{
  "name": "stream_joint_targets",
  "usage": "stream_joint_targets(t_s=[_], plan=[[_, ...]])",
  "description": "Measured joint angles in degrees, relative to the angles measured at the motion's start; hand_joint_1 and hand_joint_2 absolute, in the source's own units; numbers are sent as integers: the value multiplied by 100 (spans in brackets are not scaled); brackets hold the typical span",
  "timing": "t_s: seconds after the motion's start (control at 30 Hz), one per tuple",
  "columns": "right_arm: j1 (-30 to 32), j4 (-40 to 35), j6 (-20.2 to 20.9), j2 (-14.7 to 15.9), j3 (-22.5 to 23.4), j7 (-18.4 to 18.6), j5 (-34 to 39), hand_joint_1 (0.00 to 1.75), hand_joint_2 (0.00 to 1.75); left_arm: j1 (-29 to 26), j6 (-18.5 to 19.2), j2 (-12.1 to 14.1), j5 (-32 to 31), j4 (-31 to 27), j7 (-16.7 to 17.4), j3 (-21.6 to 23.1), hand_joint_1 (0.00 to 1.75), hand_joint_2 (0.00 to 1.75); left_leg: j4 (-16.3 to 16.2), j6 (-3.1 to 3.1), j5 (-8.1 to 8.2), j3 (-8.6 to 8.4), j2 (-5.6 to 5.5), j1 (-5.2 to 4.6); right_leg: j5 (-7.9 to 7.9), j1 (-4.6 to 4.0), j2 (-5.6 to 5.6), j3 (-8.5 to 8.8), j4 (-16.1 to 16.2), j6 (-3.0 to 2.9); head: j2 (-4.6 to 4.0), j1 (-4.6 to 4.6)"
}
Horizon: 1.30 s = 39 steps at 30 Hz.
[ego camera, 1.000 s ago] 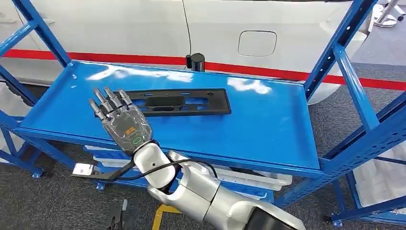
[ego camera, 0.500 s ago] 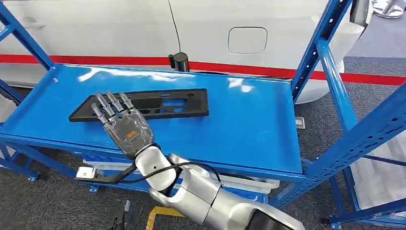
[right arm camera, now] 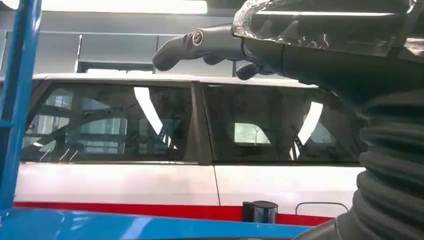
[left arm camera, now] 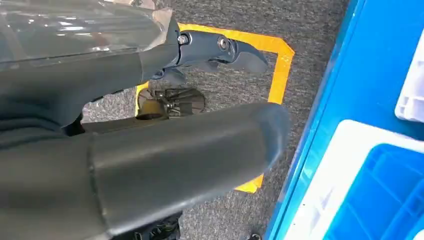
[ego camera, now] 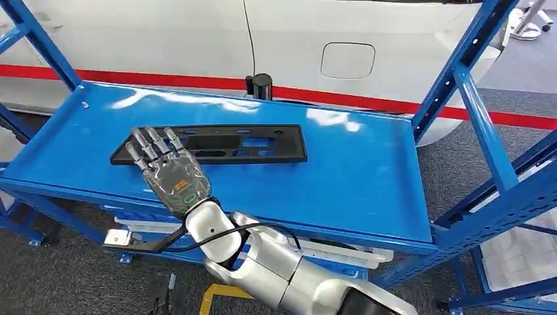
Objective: Take the parts from the cabinet and place them on the table.
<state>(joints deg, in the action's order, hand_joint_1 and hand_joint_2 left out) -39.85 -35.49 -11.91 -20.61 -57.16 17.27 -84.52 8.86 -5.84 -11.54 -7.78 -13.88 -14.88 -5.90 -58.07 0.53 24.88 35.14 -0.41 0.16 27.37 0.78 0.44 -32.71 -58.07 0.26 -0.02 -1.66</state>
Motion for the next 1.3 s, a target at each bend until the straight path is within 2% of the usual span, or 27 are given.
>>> stream_joint_targets(t_s=[0.3,0.53,0.87,1.0,1.3], plan=[[35,90,-87,0,4,-33,-133,0,175,-5,15,-2,-18,0,-39,-2,0,0,-3,44,-8,12,-4,-19,-67,17,0,33,103,114,0,2],[134,138,43,-13,-61,-125,-232,0,175,-8,57,-4,-44,0,-68,-2,0,0,-3,51,-11,14,-2,-11,-72,12,1,29,104,125,0,2],[361,74,350,-35,-980,-306,289,0,175,-30,2,-55,225,48,-173,-61,0,0,1,49,-12,14,0,13,-70,-13,1,27,102,123,0,2],[426,-22,426,-35,-1355,-378,400,0,175,-114,63,-61,273,61,-359,-87,0,0,2,49,-11,14,4,13,-69,-18,1,25,103,122,0,2],[482,-147,446,-33,-1814,-382,579,0,175,-228,4,-63,385,101,-446,-179,0,0,2,50,-12,14,3,12,-69,-16,1,26,103,122,0,2]])
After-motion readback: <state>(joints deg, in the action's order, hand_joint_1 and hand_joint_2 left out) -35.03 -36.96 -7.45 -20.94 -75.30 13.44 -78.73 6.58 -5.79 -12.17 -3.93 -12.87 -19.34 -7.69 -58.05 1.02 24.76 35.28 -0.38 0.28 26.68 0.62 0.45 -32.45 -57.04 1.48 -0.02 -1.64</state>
